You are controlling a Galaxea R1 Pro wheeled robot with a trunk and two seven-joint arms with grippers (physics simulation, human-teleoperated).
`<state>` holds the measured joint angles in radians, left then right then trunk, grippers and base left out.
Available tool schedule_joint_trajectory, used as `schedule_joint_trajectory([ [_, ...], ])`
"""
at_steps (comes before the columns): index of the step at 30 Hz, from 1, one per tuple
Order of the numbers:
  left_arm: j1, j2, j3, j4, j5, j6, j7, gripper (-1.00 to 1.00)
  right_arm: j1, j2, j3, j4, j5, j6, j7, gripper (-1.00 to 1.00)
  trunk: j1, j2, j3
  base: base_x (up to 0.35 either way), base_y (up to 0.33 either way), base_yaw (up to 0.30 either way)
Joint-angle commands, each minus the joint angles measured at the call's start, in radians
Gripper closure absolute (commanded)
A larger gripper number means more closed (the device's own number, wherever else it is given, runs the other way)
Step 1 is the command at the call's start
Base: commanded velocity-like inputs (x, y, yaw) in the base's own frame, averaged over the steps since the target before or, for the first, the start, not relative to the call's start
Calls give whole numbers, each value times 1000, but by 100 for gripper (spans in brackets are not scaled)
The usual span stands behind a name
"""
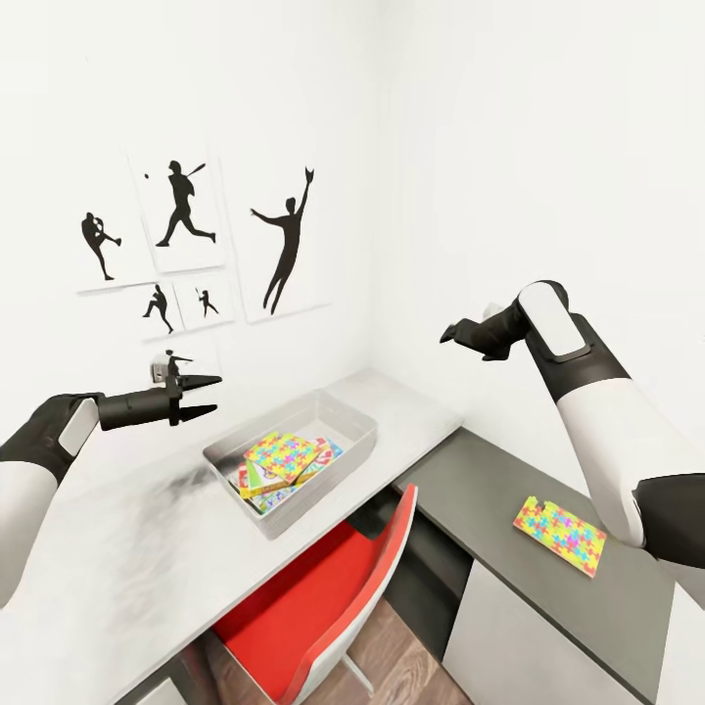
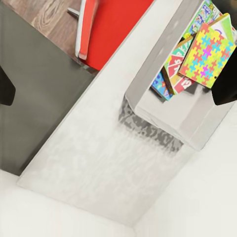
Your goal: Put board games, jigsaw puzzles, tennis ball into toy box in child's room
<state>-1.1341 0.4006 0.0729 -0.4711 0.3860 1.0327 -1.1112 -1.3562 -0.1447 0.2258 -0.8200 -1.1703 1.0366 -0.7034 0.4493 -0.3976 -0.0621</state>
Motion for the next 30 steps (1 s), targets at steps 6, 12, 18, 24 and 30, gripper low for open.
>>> schedule_joint_trajectory([
  [6, -1, 1, 4, 0, -3, 4, -4, -100, -1, -1, 5, -1, -11, 0, -10, -100, 1, -2, -2, -31, 44, -199],
  [12, -1, 2, 5, 0, -3, 4, -4, -100, -1, -1, 5, -1, -11, 0, -10, -100, 1, -2, -2, -33, 65, -273],
  [18, -1, 4, 5, 0, -3, 4, -4, -100, -1, -1, 5, -1, -12, 0, -10, -100, 1, -2, -2, -59, 43, -282],
  [24, -1, 4, 5, -1, -3, 4, -16, -100, -1, -1, 4, -1, -12, 0, -10, -100, 1, -2, -2, -75, 50, -282],
  [30, -1, 6, 5, -1, -3, 4, -31, -100, -1, -1, 5, -1, -12, 0, -10, -100, 1, -2, -2, -87, 13, -283],
])
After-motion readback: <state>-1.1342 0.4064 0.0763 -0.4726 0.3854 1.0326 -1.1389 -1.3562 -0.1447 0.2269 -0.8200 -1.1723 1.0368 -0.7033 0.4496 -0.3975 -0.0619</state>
